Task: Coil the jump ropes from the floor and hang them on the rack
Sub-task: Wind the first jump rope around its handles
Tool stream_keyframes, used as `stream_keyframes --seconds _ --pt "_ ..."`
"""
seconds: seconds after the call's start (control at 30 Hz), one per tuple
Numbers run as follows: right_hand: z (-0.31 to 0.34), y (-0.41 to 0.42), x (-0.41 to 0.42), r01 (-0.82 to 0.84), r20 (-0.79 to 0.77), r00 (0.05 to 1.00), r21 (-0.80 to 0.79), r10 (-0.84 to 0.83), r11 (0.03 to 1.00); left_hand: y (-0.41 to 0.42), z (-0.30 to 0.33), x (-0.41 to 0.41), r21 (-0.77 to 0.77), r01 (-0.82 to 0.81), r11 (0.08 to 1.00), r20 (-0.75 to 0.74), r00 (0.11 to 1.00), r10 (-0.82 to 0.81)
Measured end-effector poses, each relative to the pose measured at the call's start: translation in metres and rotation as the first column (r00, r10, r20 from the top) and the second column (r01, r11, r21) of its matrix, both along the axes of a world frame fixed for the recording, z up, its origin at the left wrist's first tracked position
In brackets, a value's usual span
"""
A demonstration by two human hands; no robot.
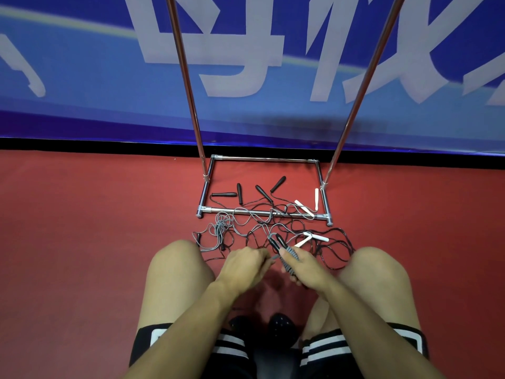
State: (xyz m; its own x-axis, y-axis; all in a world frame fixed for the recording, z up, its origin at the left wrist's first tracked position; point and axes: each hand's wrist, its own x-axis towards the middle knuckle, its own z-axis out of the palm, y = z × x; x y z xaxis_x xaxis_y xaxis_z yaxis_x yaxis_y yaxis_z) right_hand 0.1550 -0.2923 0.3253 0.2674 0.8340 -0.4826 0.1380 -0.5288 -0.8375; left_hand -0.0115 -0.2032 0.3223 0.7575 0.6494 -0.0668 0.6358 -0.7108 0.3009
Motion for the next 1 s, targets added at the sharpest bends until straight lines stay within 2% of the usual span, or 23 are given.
stream_keyframes --seconds 0.13,0.23,0.3,0.53,0.7,0.9,1.0 --pt "0.005 0.000 -0.001 0.106 -0.276 0.951 -0.133 -0.140 0.985 0.000 -0.002 -0.003 -0.044 -0.022 0.999 0.029 0.999 0.024" --pt "0.007 -0.001 0.002 0.073 -0.450 0.884 -0.144 -0.131 0.987 0.000 -0.004 -0.004 -0.008 -0.018 1.000 0.033 0.999 0.018" --pt "0.009 -0.004 0.003 0.035 -0.497 0.863 -0.126 -0.094 0.991 0.000 -0.004 -0.005 0.007 -0.016 1.000 0.047 0.999 0.016" --pt "0.013 -0.005 0.003 0.050 -0.404 0.912 -0.062 -0.071 0.997 -0.004 0.007 -0.004 -0.028 0.036 0.999 0.174 0.984 -0.031" --pt "0.014 -0.004 0.001 0.105 -0.413 0.903 -0.064 -0.122 0.992 -0.004 0.008 -0.005 -0.101 0.062 0.993 0.221 0.975 -0.039" --pt "0.015 -0.007 -0.002 0.075 -0.387 0.918 -0.042 -0.086 0.996 -0.004 0.007 -0.007 -0.112 0.102 0.988 0.203 0.976 -0.078" --pt "0.015 -0.007 -0.003 0.069 -0.442 0.894 -0.026 -0.074 0.997 -0.006 0.011 -0.007 -0.097 0.112 0.989 0.203 0.975 -0.091"
